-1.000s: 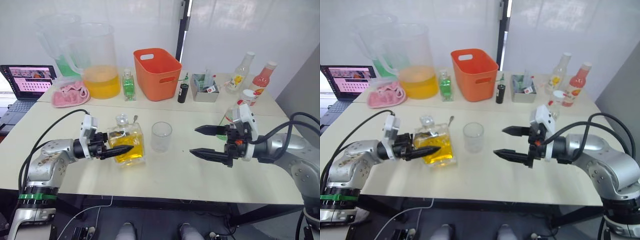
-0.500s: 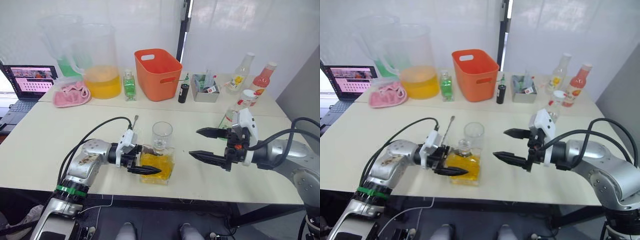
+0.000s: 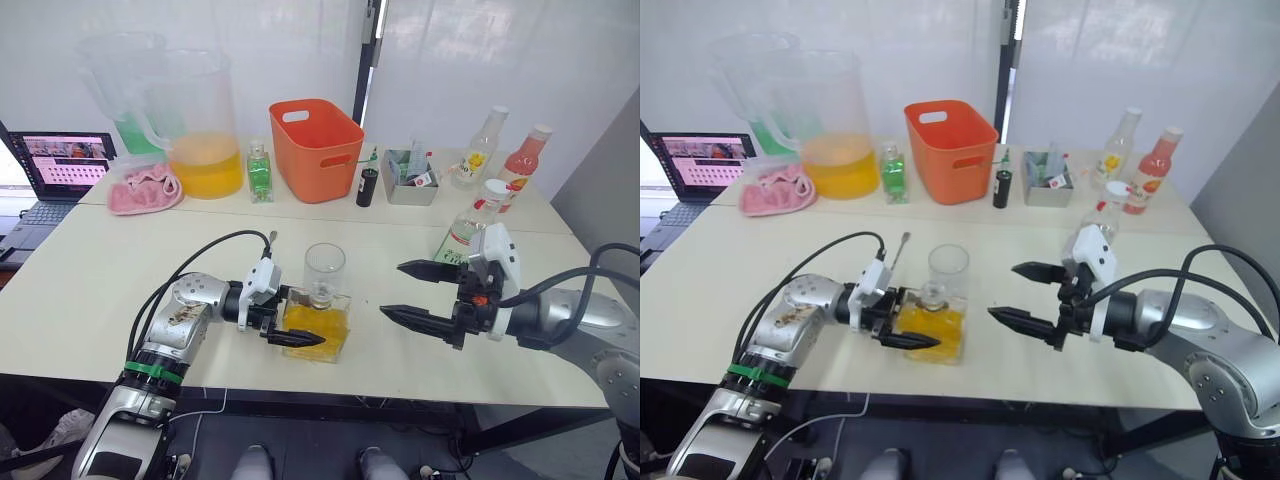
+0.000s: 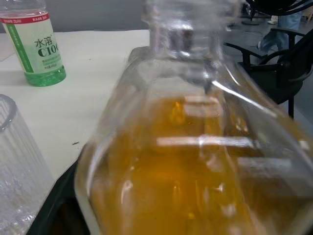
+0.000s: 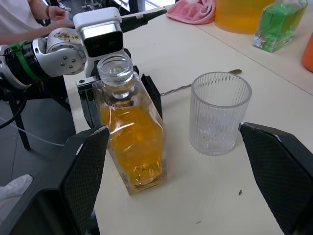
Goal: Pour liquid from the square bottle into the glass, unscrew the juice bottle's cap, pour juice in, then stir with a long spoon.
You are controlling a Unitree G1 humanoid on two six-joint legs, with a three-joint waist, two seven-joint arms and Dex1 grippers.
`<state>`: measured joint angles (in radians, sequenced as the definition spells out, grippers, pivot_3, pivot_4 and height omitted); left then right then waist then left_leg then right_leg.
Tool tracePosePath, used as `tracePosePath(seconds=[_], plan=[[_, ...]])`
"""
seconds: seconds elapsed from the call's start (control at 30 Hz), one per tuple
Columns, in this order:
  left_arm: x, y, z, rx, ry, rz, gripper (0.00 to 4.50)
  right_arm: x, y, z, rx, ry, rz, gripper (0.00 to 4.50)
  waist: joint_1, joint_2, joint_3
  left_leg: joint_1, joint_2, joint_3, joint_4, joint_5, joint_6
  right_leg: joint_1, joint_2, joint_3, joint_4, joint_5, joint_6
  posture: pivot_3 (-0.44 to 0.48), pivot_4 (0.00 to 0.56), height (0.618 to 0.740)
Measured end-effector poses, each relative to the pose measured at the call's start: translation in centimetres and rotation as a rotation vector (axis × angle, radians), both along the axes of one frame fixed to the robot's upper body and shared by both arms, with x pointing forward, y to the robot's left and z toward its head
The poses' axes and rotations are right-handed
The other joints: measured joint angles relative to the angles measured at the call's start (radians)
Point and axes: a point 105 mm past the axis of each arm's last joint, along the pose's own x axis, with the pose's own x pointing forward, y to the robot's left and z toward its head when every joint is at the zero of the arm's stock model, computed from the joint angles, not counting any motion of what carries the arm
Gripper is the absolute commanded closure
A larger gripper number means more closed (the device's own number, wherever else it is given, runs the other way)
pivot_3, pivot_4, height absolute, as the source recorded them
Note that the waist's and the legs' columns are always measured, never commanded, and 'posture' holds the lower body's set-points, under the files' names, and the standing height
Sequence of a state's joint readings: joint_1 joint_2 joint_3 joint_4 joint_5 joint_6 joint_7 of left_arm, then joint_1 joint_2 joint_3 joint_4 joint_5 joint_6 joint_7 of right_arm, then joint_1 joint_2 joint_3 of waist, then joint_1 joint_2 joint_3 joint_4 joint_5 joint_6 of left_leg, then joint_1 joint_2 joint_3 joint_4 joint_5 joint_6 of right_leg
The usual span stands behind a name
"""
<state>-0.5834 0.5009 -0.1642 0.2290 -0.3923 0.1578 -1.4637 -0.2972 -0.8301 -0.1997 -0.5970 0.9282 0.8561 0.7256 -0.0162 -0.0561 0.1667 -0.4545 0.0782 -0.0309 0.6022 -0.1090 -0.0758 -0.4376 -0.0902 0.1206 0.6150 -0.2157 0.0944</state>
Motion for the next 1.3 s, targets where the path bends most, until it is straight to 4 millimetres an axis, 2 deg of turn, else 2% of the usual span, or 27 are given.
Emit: tracePosePath(seconds=[0.17,0.3,0.53,0.87,0.93,0.97,1.07,1.3], plan=[[-0.1,0.0,1.2,-0.035,-0.008,0.017,0.01,-0.3,0.4,0.2,0.036,0.010,0.028,0.00,0.000,0.000,0.000,0.000,0.000,0.000,0.000,0.000,0.000,0.000,0.000,0.000,0.000,0.000,0.000,0.000,0.150,0.731],[-0.9,0.3,2.4,-0.063,-0.008,0.014,0.01,-0.3,1.0,0.1,0.044,0.016,0.052,0.00,-0.004,0.000,0.000,0.001,0.000,0.000,0.000,0.000,0.000,0.000,0.000,0.000,0.001,0.000,0.000,0.000,0.150,0.731],[-1.4,0.8,1.6,-0.013,0.006,0.031,0.01,-0.3,1.6,0.1,0.050,0.016,0.071,0.00,-0.002,0.000,0.000,0.001,0.000,0.000,0.001,0.000,0.000,0.001,0.000,0.000,0.001,0.000,0.000,0.000,0.150,0.731],[-1.3,0.5,1.1,-0.014,0.012,0.032,0.01,-0.3,1.9,-0.2,0.054,0.024,0.078,0.00,-0.002,0.000,0.000,0.001,0.000,0.000,0.001,0.000,0.000,0.001,0.000,0.000,0.001,0.000,0.000,0.000,0.150,0.731],[-1.3,0.4,1.1,-0.019,0.011,0.029,0.56,-0.3,1.9,-0.2,0.054,0.024,0.076,0.00,-0.002,0.000,0.000,0.001,0.000,0.000,0.001,0.000,0.000,0.001,0.000,0.000,0.001,0.000,0.000,0.000,0.150,0.731],[-1.2,0.4,1.2,-0.020,0.011,0.031,0.64,-0.3,1.9,-0.2,0.054,0.024,0.076,0.00,-0.002,0.000,0.000,0.001,0.000,0.000,0.001,0.000,0.000,0.001,0.000,0.000,0.001,0.000,0.000,0.000,0.150,0.731],[-0.9,0.5,1.2,-0.024,0.014,0.037,1.67,-0.3,1.9,-0.2,0.054,0.024,0.076,0.00,-0.002,0.000,0.000,0.001,0.000,0.000,0.001,0.000,0.000,0.001,0.000,0.000,0.001,0.000,0.000,0.000,0.150,0.731],[-0.8,0.6,1.2,-0.035,0.021,0.042,1.68,-0.2,2.3,0.2,0.036,-0.005,0.096,0.00,-0.004,0.001,0.000,0.001,0.000,0.000,0.002,0.000,0.000,0.001,0.000,0.000,0.001,0.000,0.000,0.000,0.150,0.731]])
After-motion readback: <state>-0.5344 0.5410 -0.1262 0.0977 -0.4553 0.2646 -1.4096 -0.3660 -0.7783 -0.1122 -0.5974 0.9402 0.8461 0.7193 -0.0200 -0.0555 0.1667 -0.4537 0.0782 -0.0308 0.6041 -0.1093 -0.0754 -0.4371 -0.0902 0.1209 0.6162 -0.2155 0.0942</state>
